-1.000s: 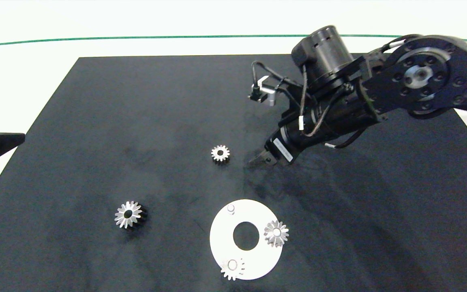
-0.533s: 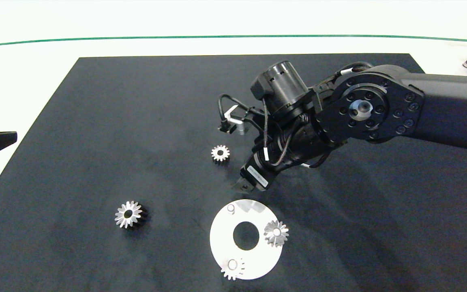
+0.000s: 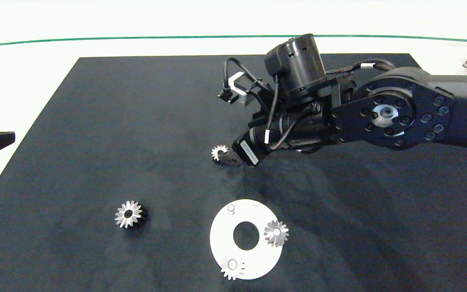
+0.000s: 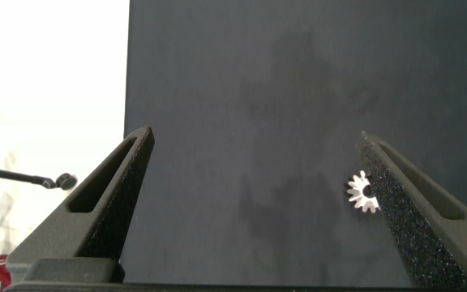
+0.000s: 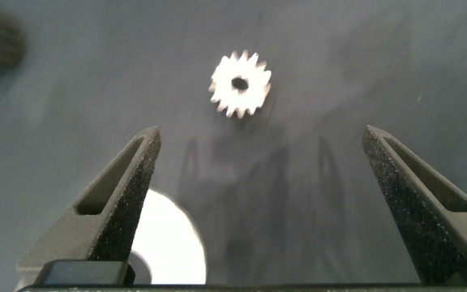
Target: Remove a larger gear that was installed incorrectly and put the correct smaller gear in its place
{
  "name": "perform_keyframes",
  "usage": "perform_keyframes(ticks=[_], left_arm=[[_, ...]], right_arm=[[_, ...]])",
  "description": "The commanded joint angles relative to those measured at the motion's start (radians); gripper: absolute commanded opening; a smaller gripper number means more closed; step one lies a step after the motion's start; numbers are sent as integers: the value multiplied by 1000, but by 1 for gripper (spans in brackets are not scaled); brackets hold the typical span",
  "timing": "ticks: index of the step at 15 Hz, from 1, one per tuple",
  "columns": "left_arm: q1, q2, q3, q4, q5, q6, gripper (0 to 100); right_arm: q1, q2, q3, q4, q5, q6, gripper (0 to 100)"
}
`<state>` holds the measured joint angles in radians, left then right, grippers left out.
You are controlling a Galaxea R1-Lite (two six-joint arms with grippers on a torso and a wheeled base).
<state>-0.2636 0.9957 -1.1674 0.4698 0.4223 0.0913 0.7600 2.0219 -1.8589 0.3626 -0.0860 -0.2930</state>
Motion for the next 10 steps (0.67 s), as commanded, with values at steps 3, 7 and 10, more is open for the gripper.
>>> perform_keyframes(ticks=[3, 7, 10], left_arm=[[-16, 3, 0, 3, 3, -1, 100], [-16, 1, 0, 3, 3, 1, 100], [-16, -2, 0, 4, 3, 1, 100]], right_arm=[[4, -6, 72, -22, -11, 2, 100], [2, 80, -31, -4, -14, 0, 100], [4, 132, -128, 76, -12, 2, 100]])
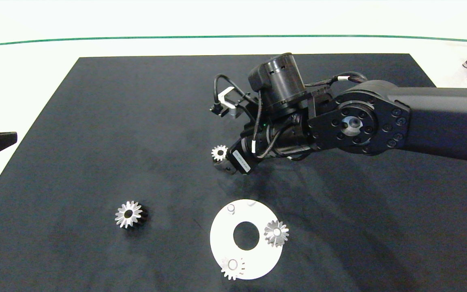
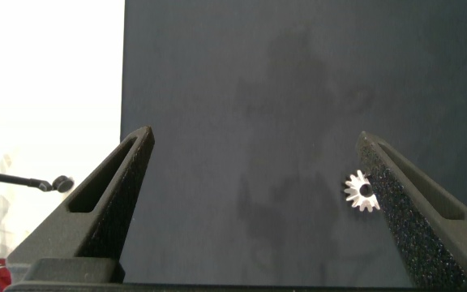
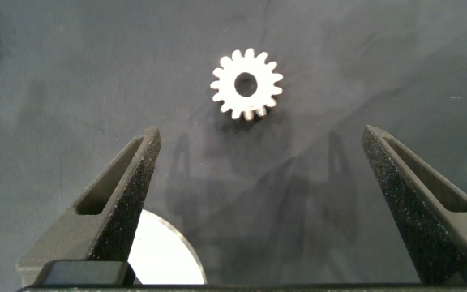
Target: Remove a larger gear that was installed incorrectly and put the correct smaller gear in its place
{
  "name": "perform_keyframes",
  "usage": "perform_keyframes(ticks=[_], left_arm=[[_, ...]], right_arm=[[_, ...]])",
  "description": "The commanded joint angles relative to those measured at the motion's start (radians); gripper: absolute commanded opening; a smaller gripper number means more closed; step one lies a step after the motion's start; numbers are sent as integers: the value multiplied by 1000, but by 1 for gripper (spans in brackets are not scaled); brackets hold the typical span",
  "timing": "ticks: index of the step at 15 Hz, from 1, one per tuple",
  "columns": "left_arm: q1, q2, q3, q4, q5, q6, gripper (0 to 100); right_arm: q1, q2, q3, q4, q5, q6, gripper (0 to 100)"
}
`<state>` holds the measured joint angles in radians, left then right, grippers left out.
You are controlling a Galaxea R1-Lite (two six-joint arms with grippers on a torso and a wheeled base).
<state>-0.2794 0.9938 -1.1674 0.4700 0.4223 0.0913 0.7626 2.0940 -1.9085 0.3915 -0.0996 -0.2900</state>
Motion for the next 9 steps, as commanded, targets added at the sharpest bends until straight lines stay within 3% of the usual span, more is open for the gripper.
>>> perform_keyframes(ticks=[1, 9], left_arm=[[0, 0, 0, 2, 3, 1, 100], [0, 0, 6, 4, 3, 10, 100]], right_arm=[[8, 73, -90, 49, 0, -1, 100], [9, 129, -91, 47, -2, -3, 100]])
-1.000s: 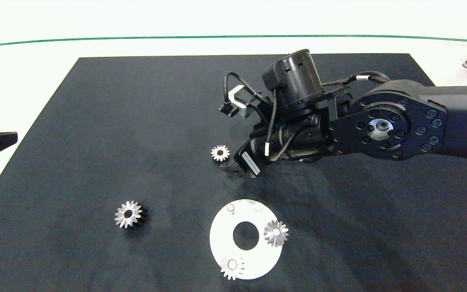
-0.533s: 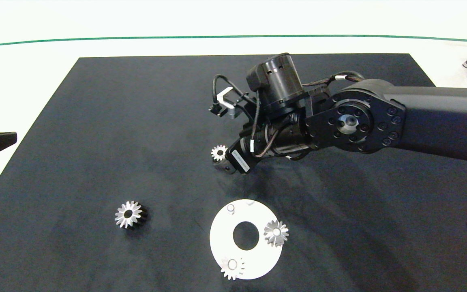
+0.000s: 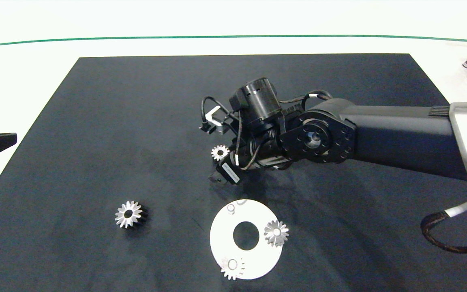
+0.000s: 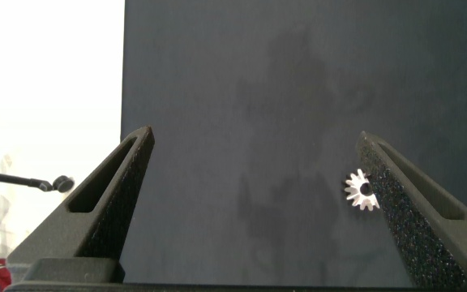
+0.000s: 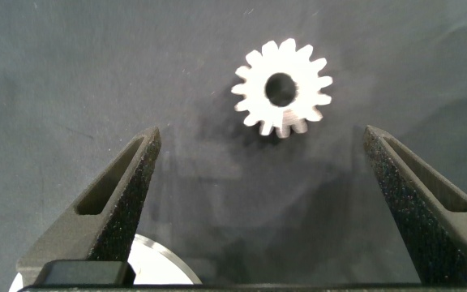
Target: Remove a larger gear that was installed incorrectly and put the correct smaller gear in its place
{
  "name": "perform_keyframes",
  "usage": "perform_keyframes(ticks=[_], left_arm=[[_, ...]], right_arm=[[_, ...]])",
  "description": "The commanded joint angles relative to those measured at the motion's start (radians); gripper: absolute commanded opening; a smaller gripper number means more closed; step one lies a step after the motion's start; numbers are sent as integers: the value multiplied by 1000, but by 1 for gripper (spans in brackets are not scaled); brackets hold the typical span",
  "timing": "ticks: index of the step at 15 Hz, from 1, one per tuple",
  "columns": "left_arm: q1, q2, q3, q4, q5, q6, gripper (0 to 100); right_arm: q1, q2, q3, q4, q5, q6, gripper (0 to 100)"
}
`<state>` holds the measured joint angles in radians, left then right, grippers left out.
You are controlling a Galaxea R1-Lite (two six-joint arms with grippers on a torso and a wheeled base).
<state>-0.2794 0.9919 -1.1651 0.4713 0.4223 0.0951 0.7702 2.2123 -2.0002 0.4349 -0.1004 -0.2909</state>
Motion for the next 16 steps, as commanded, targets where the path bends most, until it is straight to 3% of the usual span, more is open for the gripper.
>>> perform_keyframes(ticks=[1, 3, 6, 9, 10, 16], left_arm=[[0, 2, 4, 3, 3, 8, 100], [0, 2, 4, 3, 3, 8, 100], [0, 1, 5, 3, 3, 9, 100], [0, 1, 5, 3, 3, 9, 100], [0, 1, 5, 3, 3, 9, 100], [-1, 1, 5, 3, 3, 9, 100]], right_arm=[[3, 1, 0, 5, -2, -2, 100], [6, -22, 0, 4, -35, -4, 100], [6, -17, 0, -19, -31, 1, 100], [9, 15, 5, -162, -35, 1, 100], [14, 17, 14, -177, -35, 1, 100], [14, 15, 29, -173, -33, 1, 100]])
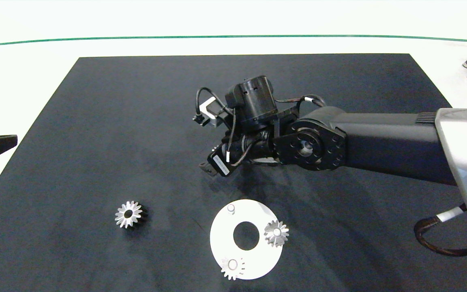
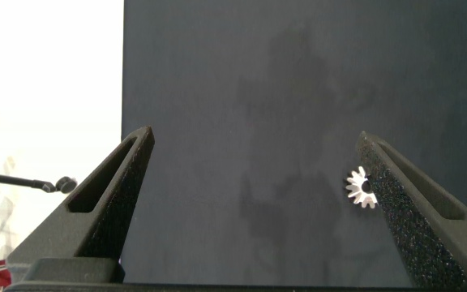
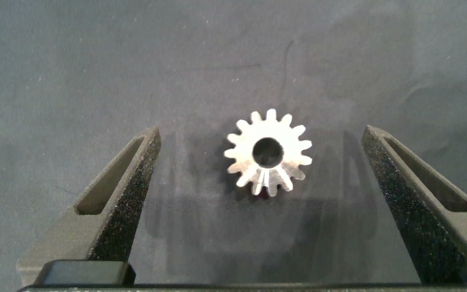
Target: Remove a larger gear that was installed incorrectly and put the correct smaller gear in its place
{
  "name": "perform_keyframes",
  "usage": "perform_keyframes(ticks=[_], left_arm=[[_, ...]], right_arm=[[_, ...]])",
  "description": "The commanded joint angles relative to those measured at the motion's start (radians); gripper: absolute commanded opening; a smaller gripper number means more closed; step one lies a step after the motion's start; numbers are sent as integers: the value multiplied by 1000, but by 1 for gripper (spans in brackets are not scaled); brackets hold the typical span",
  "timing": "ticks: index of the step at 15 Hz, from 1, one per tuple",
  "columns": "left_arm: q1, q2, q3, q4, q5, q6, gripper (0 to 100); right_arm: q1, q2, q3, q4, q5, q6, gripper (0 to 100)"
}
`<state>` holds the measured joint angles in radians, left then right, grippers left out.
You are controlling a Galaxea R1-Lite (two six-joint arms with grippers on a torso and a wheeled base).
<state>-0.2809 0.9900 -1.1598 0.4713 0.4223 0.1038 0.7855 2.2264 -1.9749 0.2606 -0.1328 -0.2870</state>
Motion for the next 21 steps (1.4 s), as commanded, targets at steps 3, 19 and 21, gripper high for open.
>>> perform_keyframes(ticks=[3, 19, 21], left_arm=[[-3, 2, 2, 3, 3, 0, 100], [-4, 1, 0, 3, 3, 2, 100], [-4, 1, 0, 3, 3, 2, 100]], right_arm=[[-6, 10, -1, 2, -1, 0, 100], [-12, 21, -1, 2, -1, 29, 71], [-14, 22, -1, 2, -1, 29, 67]])
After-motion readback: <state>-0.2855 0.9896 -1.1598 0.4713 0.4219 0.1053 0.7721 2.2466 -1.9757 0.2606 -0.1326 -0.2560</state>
